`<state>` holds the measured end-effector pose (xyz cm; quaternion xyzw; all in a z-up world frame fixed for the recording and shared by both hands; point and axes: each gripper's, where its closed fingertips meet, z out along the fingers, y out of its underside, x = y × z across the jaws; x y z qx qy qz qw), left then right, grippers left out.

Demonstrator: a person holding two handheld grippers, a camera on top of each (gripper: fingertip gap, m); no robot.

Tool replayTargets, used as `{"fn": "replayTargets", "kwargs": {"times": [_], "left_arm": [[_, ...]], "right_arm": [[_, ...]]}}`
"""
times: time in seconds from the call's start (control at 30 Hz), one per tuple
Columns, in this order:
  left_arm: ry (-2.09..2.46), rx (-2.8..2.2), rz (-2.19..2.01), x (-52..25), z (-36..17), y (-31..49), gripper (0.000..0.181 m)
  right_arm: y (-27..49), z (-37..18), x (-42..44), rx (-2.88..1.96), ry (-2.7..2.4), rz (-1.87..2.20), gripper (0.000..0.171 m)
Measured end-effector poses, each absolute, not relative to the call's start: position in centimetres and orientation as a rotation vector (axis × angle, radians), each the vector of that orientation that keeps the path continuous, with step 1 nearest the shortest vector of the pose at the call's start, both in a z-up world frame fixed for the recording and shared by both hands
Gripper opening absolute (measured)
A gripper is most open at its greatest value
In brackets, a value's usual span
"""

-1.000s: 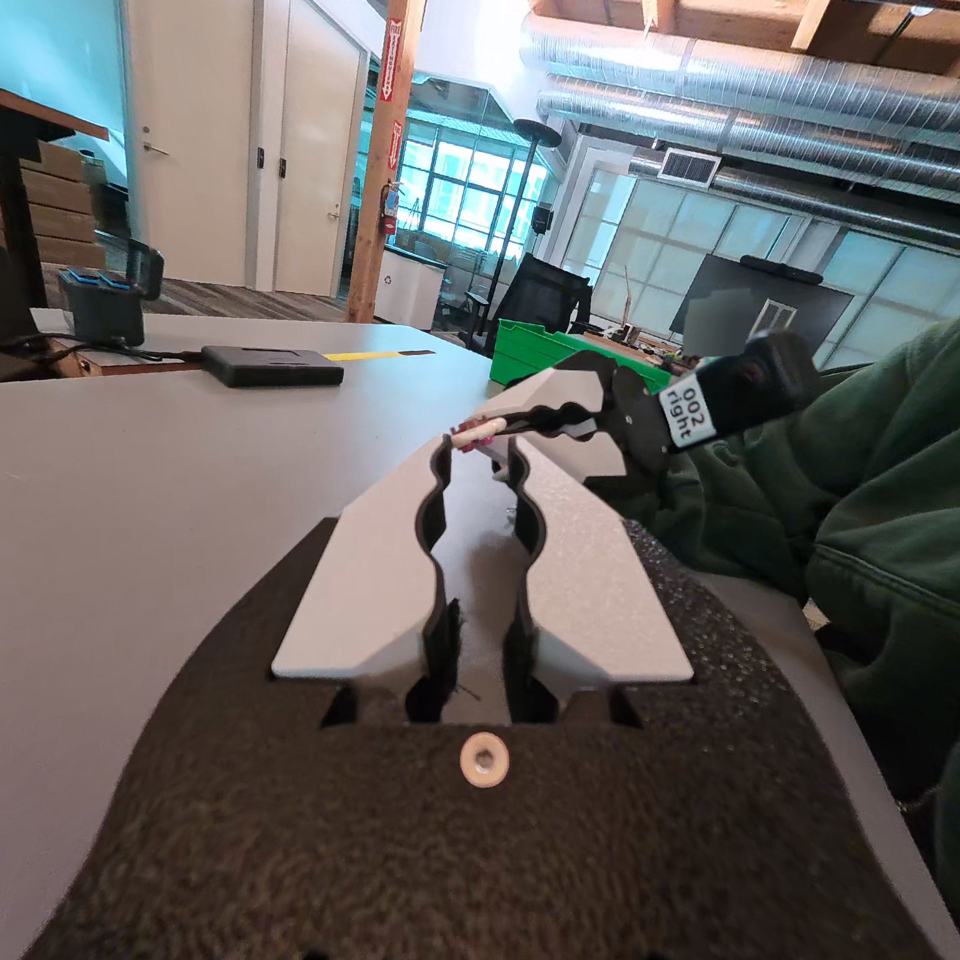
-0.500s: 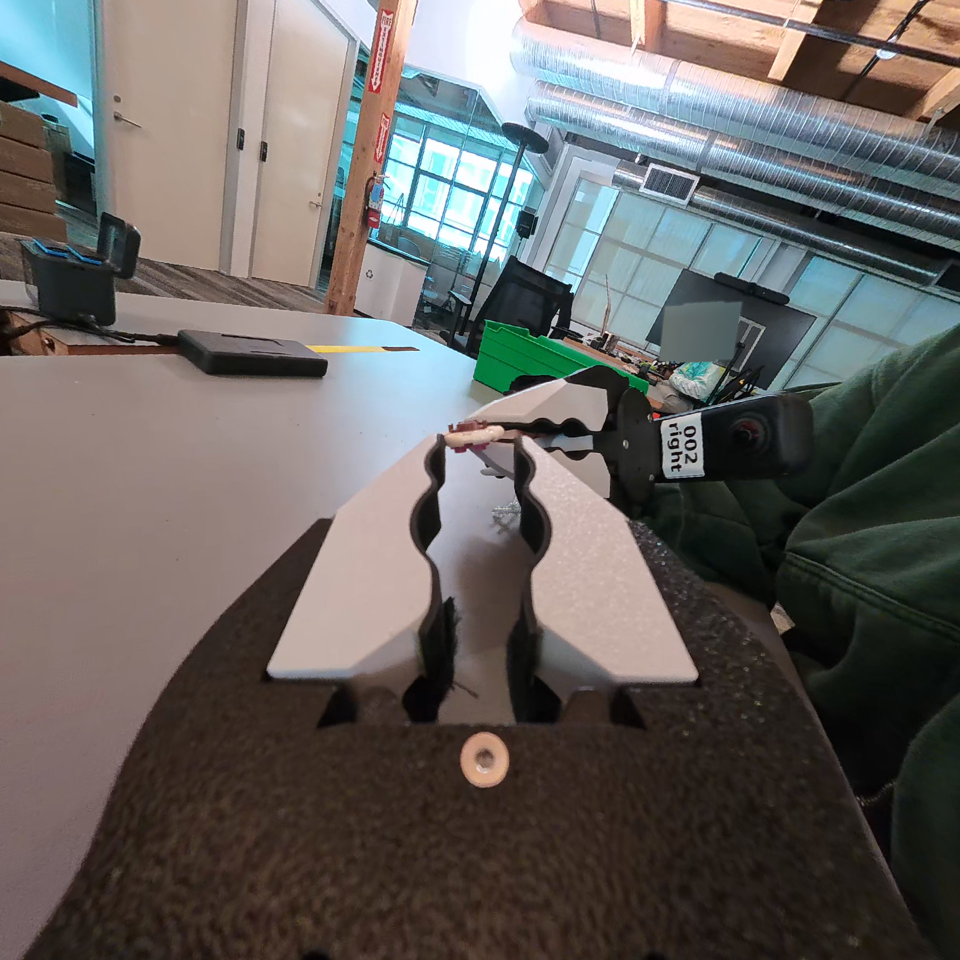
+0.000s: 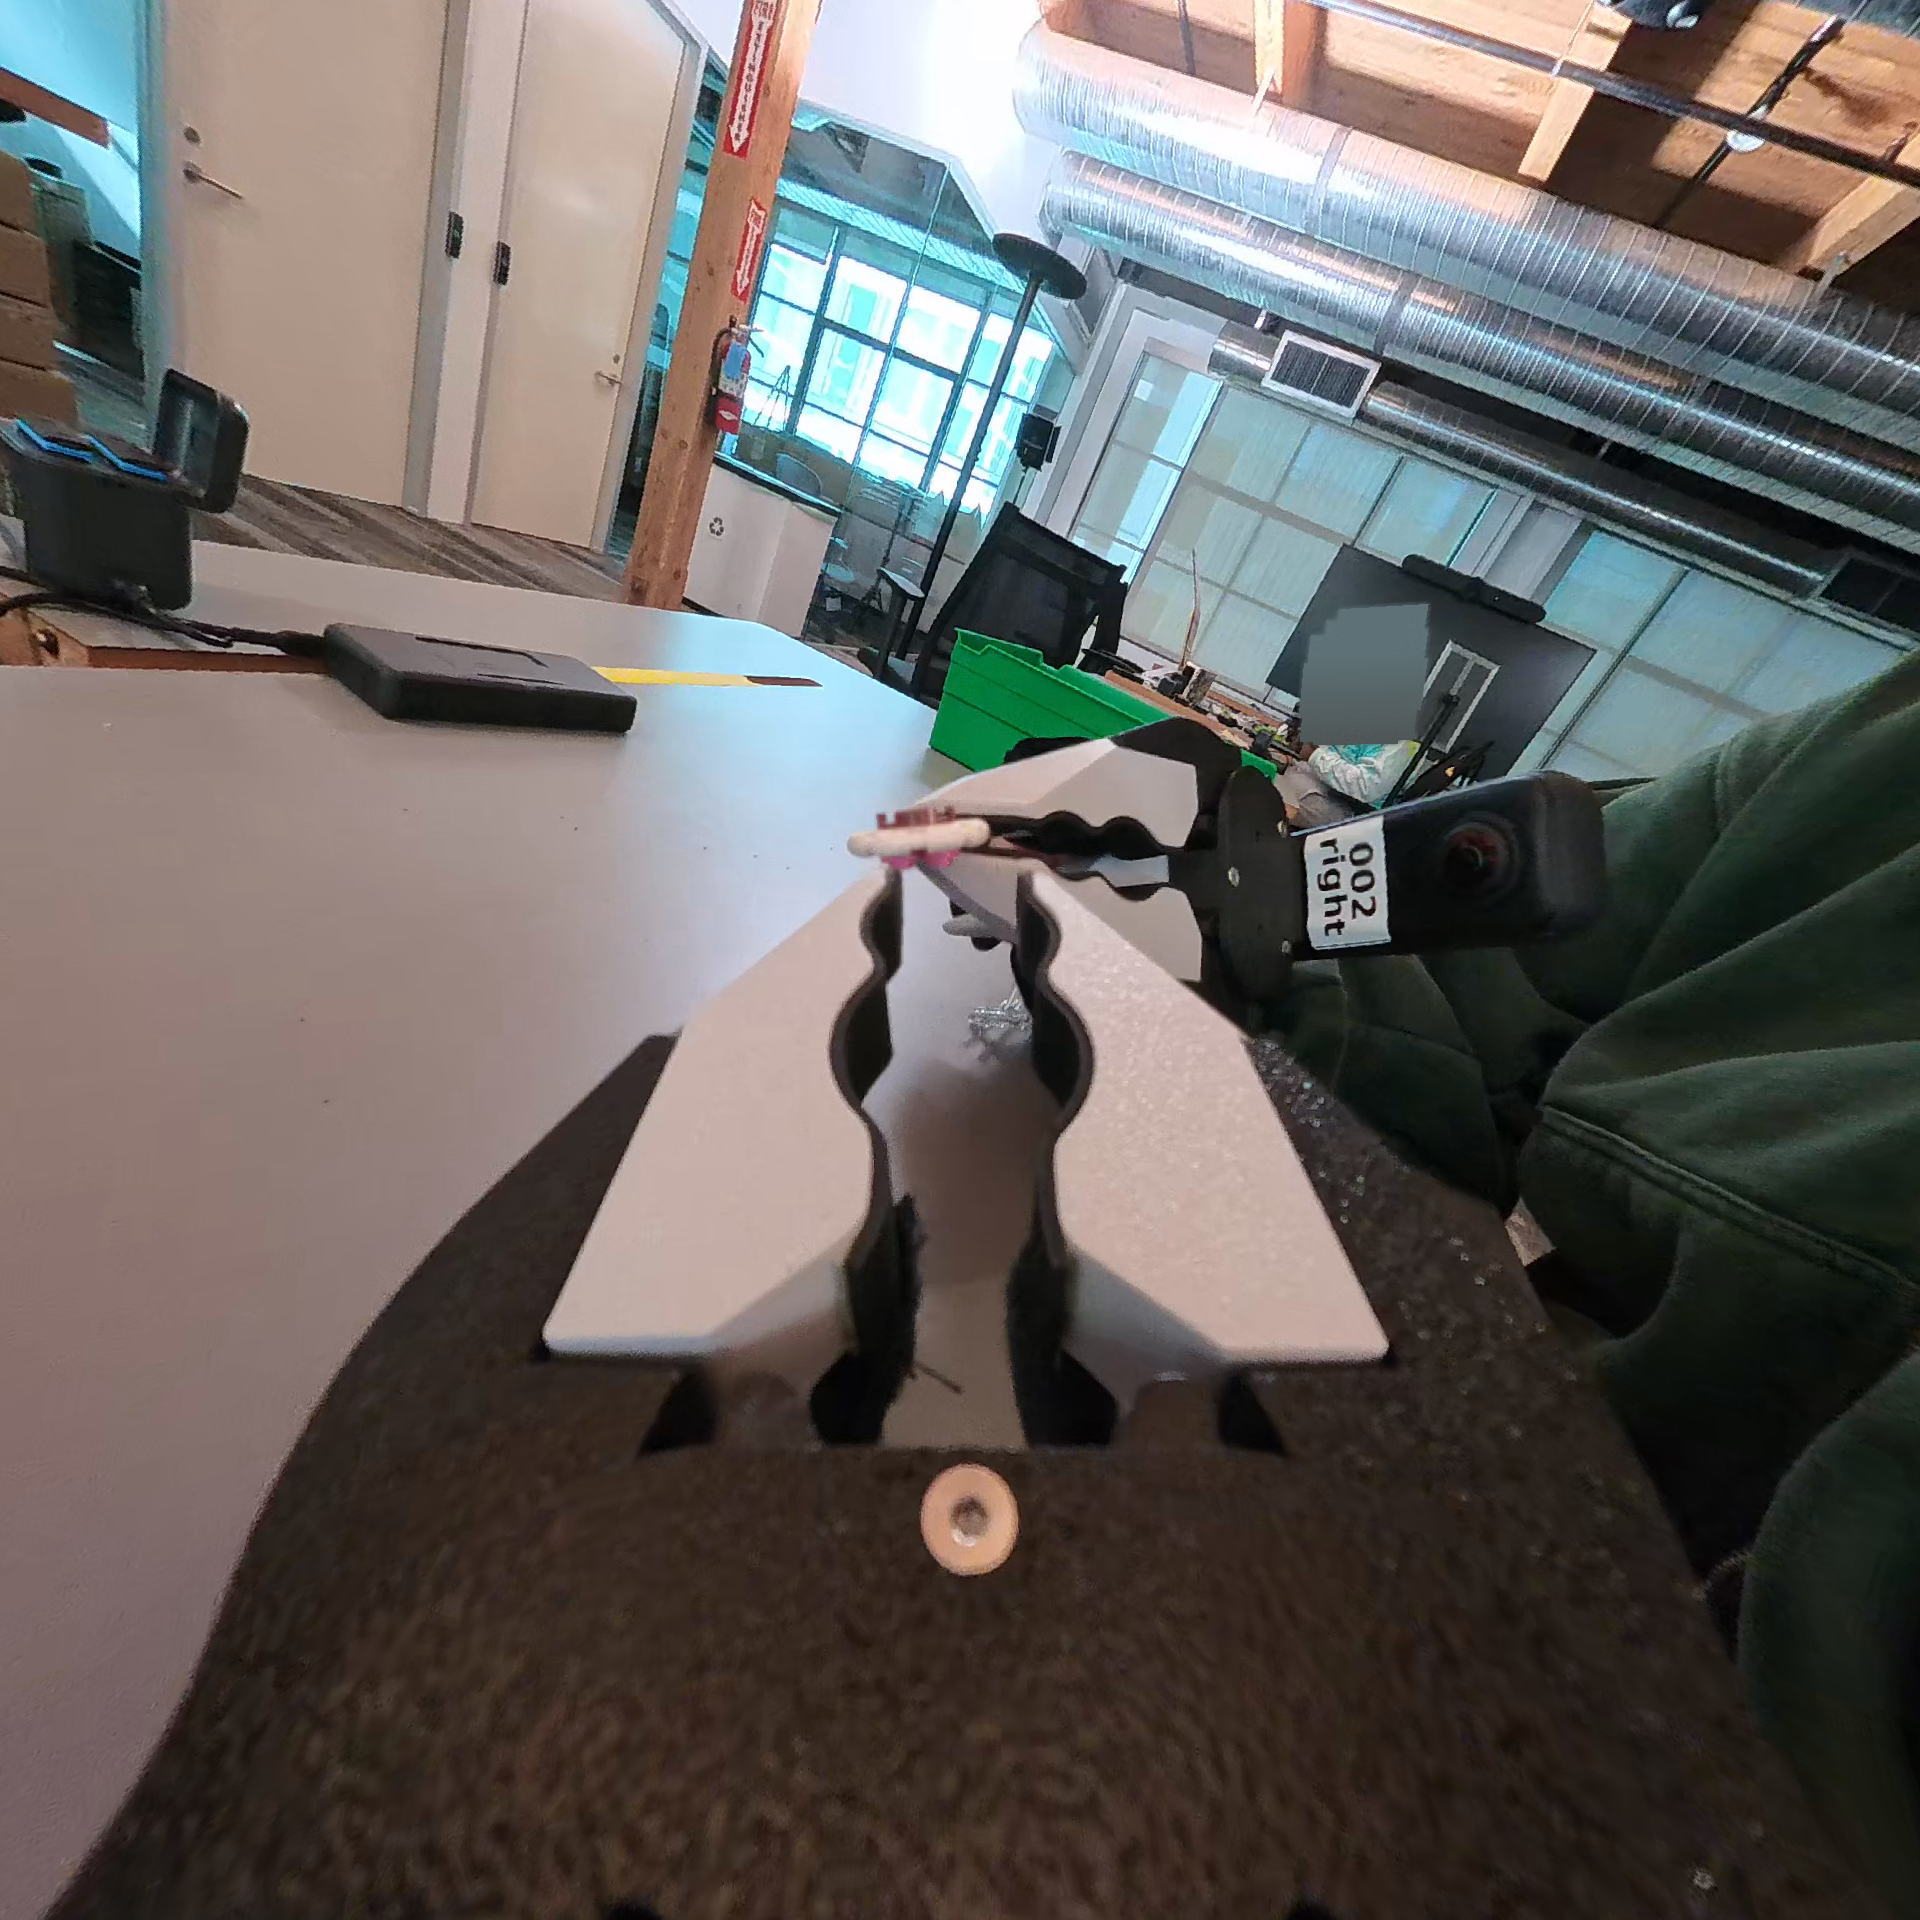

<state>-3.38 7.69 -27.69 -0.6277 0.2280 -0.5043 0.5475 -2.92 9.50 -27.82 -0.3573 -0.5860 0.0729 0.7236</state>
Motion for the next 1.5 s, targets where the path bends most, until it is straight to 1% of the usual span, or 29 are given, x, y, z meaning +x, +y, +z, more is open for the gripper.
{"fn": "replayTargets", "kwargs": {"times": [0.43, 0.6, 0.7, 0.9, 0.93, 1.03, 1.13, 1.4, 1.5], "left_arm": [[0.548, -1.505, -1.184, -3.2, -28.0, 7.8, 0.016], [0.528, -1.507, -1.177, -3.5, -27.9, 8.0, 0.011], [0.505, -1.509, -1.123, -4.1, -27.9, 8.4, 0.01], [0.542, -1.528, -1.081, -3.8, -28.3, 8.3, 0.008], [0.554, -1.537, -1.044, -3.8, -28.5, 8.4, 0.009], [0.576, -1.535, -0.888, -4.4, -28.4, 8.7, 0.006], [0.626, -1.547, -0.847, -4.0, -28.8, 8.5, 0.002], [0.729, -1.581, -0.777, -3.0, -29.9, 8.2, 0.002], [0.726, -1.583, -0.785, -3.1, -29.9, 8.2, 0.0]], "right_arm": [[9.2, -28.9, -3.4, -0.77, -1.361, 0.135, 0.003], [9.0, -29.1, -3.5, -0.762, -1.378, 0.129, 0.003], [8.8, -29.5, -3.7, -0.781, -1.4, 0.146, 0.003], [8.0, -30.3, -4.1, -0.892, -1.445, 0.308, 0.003], [8.2, -30.2, -4.0, -0.912, -1.435, 0.317, 0.002], [9.2, -29.8, -3.7, -0.973, -1.378, 0.344, 0.002], [9.8, -29.6, -3.4, -1.012, -1.346, 0.381, 0.002], [8.9, -30.1, -3.8, -0.951, -1.407, 0.338, 0.002], [8.8, -30.1, -3.9, -0.965, -1.406, 0.394, 0.002]]}}
